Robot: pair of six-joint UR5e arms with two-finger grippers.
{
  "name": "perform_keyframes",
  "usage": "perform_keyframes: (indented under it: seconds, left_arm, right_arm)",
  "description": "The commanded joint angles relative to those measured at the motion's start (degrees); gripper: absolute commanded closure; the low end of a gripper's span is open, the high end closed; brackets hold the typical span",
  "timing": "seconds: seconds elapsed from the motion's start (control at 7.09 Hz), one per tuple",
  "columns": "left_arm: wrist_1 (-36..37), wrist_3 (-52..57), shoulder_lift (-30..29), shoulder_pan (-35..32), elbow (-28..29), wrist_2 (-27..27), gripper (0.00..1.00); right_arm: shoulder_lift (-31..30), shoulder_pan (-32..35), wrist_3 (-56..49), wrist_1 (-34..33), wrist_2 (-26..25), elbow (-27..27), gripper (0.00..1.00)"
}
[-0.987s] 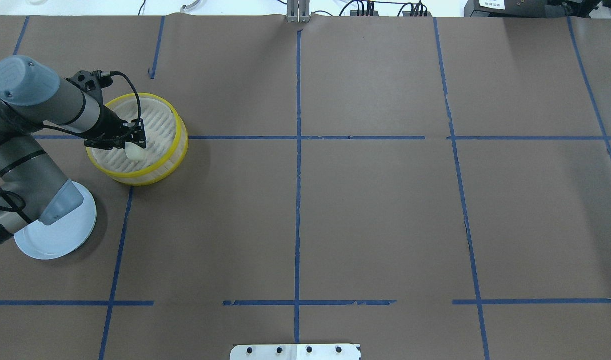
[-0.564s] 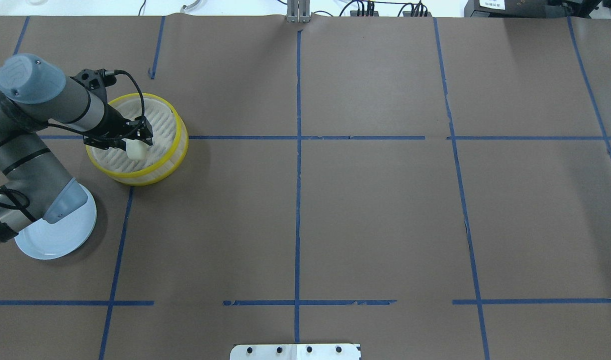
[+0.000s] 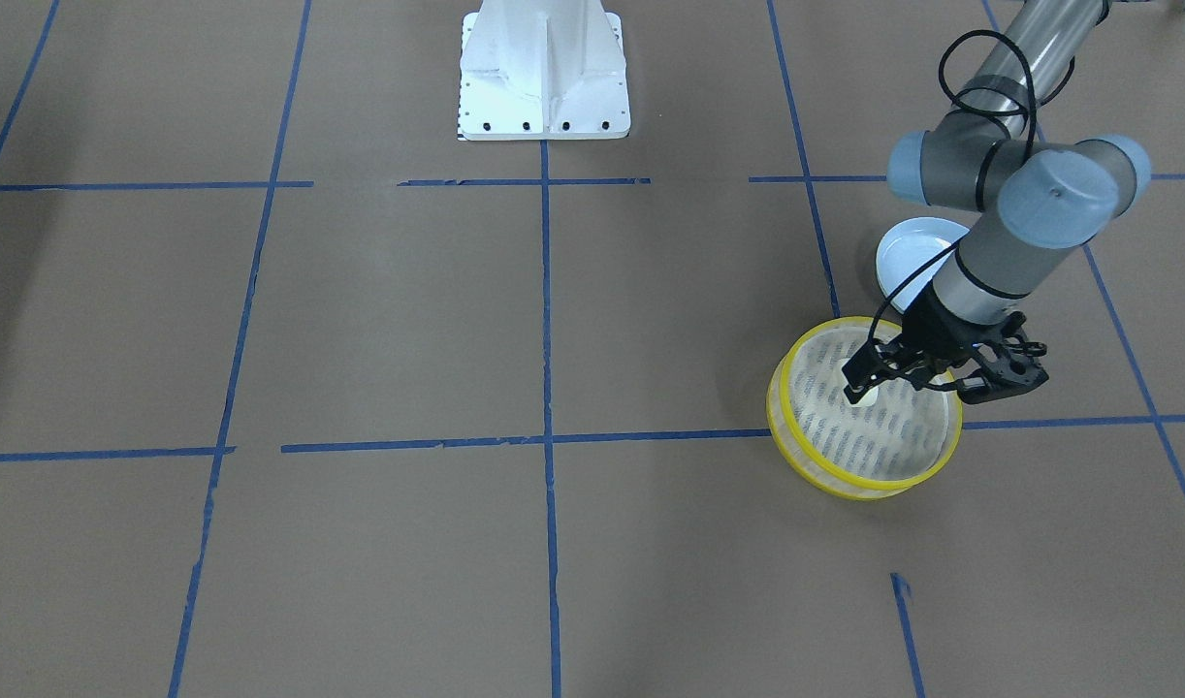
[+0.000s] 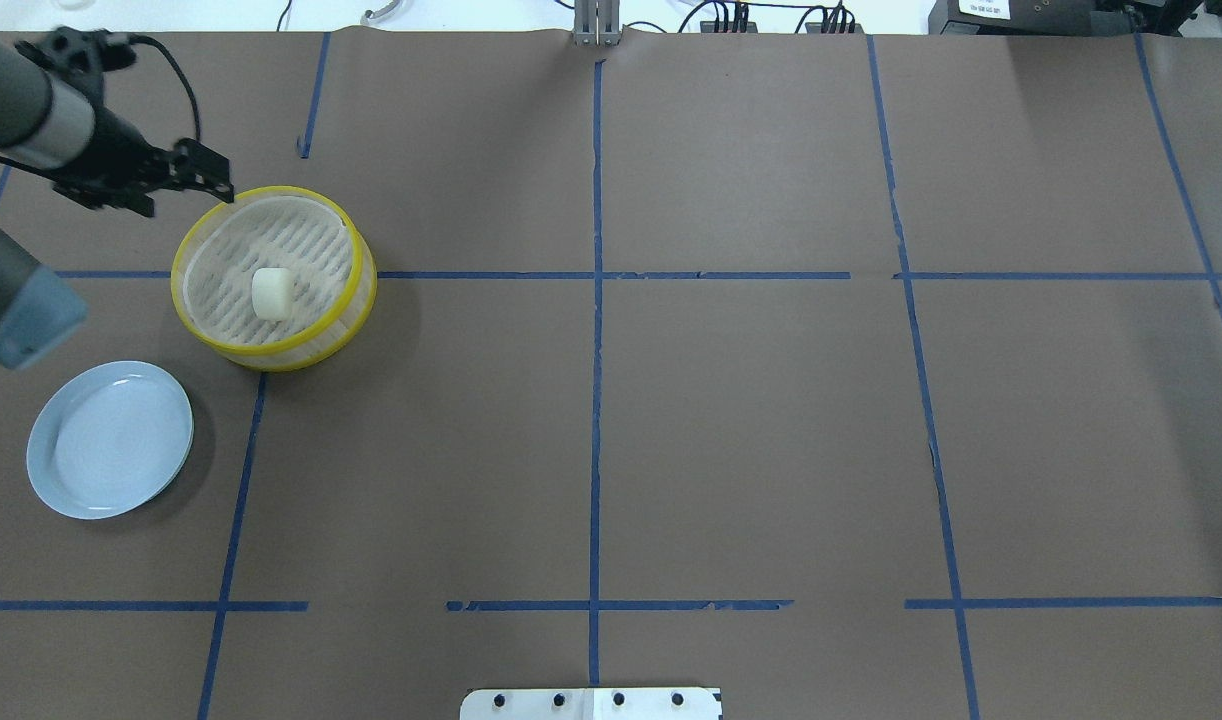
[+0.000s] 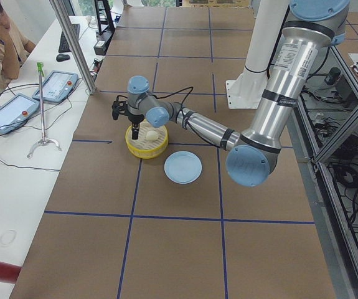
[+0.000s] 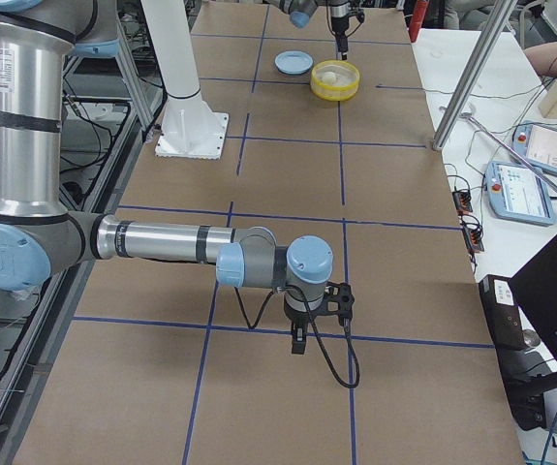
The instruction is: Place bun in steamer
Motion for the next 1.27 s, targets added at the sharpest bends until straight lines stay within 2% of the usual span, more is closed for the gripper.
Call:
perform_keyframes:
  seconds: [0.0, 0.14, 0.28, 0.42, 0.56, 0.85, 1.13]
  left_arm:
    - [6.6, 27.5, 6.6, -15.8, 0.0, -8.9, 0.01]
    - [6.5, 34.6, 11.1, -21.7, 1.0, -13.3, 0.01]
    - [6.7, 40.9, 14.2, -23.7, 2.0, -13.2, 0.01]
    - [9.3, 45.9, 14.5, -25.7, 6.3, -13.1, 0.01]
    - [13.9, 50.8, 14.7, -26.3, 7.1, -13.3, 0.01]
    - [18.0, 49.0, 17.4, -26.4, 2.7, -13.5, 0.00]
    - [18.1, 47.3, 18.4, -26.4, 2.4, -14.0, 0.00]
  right_arm:
    - [0.0, 0.0, 0.0, 0.0, 0.0, 0.0, 0.00]
    - [0.0, 0.0, 0.0, 0.0, 0.0, 0.0, 0.00]
    - [0.0, 0.0, 0.0, 0.0, 0.0, 0.0, 0.00]
    - [0.0, 0.0, 0.0, 0.0, 0.0, 0.0, 0.00]
    - [0.0, 0.0, 0.0, 0.0, 0.0, 0.0, 0.00]
    - [0.0, 0.0, 0.0, 0.0, 0.0, 0.0, 0.00]
    - [0.0, 0.0, 0.0, 0.0, 0.0, 0.0, 0.00]
